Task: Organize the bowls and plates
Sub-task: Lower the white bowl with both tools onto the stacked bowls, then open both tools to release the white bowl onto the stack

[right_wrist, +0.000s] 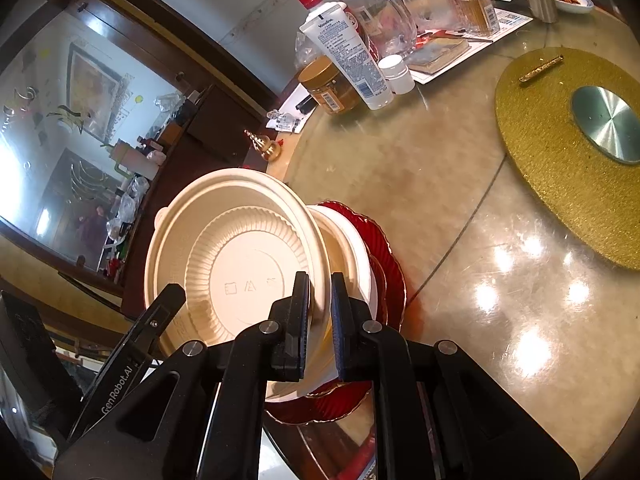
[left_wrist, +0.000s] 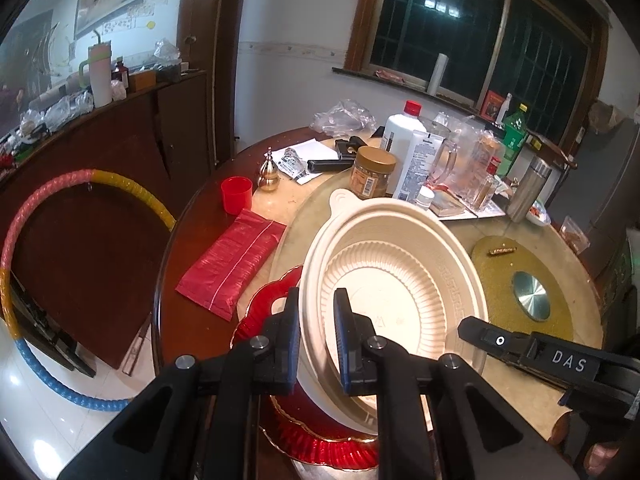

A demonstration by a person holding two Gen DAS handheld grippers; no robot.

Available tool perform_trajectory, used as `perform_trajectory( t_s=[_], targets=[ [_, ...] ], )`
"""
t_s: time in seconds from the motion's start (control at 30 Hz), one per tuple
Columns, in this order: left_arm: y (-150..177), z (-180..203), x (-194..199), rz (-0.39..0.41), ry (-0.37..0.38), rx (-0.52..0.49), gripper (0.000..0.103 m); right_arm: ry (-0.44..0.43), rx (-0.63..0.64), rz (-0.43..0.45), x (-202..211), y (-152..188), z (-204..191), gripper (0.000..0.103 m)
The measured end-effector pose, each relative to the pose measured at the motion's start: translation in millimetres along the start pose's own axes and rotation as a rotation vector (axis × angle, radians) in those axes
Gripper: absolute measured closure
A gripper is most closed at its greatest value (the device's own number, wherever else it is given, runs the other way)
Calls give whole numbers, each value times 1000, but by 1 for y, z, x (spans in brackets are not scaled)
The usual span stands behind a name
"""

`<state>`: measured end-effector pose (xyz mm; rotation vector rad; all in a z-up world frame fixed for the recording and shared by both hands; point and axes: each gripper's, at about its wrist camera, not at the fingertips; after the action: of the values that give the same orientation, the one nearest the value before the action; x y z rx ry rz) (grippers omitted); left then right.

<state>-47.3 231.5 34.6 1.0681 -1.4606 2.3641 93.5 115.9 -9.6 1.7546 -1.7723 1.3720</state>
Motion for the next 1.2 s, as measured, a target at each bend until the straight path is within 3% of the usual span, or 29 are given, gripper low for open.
perform_trajectory(
  t_s=[0.07, 0.1, 0.13, 0.17, 0.2, 0.3, 0.4, 0.53, 0.6, 0.73, 0.83, 1.2],
  targets=[
    [0, -1, 1, 8, -12, 14, 68, -3, -1, 11, 1, 0, 0, 90],
    [-1, -3, 3, 19, -20, 25, 52, -1, 2, 19, 1, 0, -1, 78],
    [-1, -4, 5, 29, -18, 38, 45, -1, 2, 26, 2, 0, -1, 67],
    [-1, -6, 7, 43, -16, 53, 44, -7, -6, 33, 3, 1, 1, 45],
    [-2, -6, 9, 52, -20, 57, 44, -14, -11, 38, 4, 1, 1, 41],
    [-4, -7, 17, 100, -35, 71, 44, -27, -10, 50, 7, 1, 1, 41],
    [-5, -4, 28, 143, -2, 88, 43, -23, -3, 75, 14, 1, 2, 41],
    [-2, 15, 41, 219, 18, 43, 26, 1, -2, 145, 32, 4, 9, 41],
    [1, 27, 43, 242, 8, 2, 24, 18, -1, 167, 38, 3, 13, 40],
    [6, 41, 35, 234, -71, -81, 24, 11, -4, 167, 42, 3, 21, 38],
    [8, 35, 29, 207, -109, -78, 24, -3, 21, 178, 47, 6, 20, 33],
    [14, 31, 29, 170, -140, -84, 24, -6, 163, 167, 52, 18, -7, 33]
  ],
)
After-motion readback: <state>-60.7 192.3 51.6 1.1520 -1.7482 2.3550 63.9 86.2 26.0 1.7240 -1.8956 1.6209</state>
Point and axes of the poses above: each gripper's, at about its wrist camera, not at the fingertips, and x roughly against the way its jaws point, z to its right, y to its underside, and after that the axes turned 9 degrees about y, right-handed
